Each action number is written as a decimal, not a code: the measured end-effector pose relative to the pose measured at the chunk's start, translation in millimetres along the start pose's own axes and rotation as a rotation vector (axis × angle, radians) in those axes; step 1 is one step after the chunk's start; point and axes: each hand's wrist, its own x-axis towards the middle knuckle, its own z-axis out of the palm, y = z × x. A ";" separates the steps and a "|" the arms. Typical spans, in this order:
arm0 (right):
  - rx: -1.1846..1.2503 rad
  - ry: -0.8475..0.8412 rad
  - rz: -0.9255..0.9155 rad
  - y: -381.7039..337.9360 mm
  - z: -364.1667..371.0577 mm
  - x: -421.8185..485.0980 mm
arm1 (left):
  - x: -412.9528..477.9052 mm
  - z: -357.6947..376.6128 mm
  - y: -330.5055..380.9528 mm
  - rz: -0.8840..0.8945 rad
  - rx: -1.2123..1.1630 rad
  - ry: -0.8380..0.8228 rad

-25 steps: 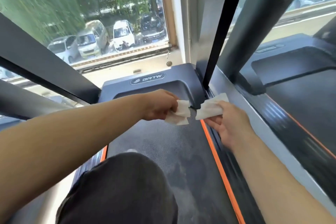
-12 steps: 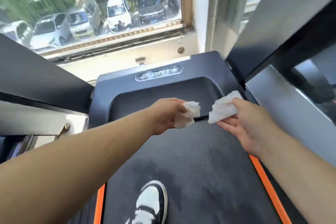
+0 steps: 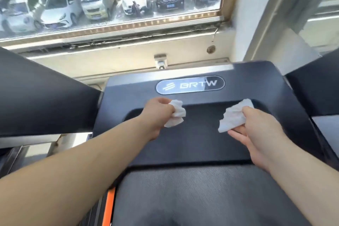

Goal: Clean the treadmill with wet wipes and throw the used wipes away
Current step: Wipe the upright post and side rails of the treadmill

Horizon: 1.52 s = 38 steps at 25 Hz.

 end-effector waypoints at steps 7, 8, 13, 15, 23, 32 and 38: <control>-0.500 0.130 -0.317 -36.6 82.7 84.4 | 92.9 -78.9 35.7 0.226 0.293 0.395; -0.670 0.113 -0.443 -36.6 94.7 96.7 | 101.8 -87.3 33.7 0.284 0.457 0.467; -1.532 -0.393 -0.697 27.1 141.7 132.6 | 121.2 -75.2 -52.0 0.445 1.253 0.139; -1.659 -0.369 -0.733 59.5 147.7 133.1 | 117.6 -74.5 -75.1 0.469 1.333 0.059; -1.740 -0.561 -0.924 53.4 216.9 135.2 | 142.4 -141.6 -66.7 0.274 1.319 0.243; -1.701 -0.620 -0.986 64.9 202.9 123.6 | 148.4 -155.5 -55.6 0.281 1.327 0.178; -1.700 -0.699 -0.944 48.2 205.0 126.9 | 165.8 -168.1 -41.9 0.297 1.364 0.123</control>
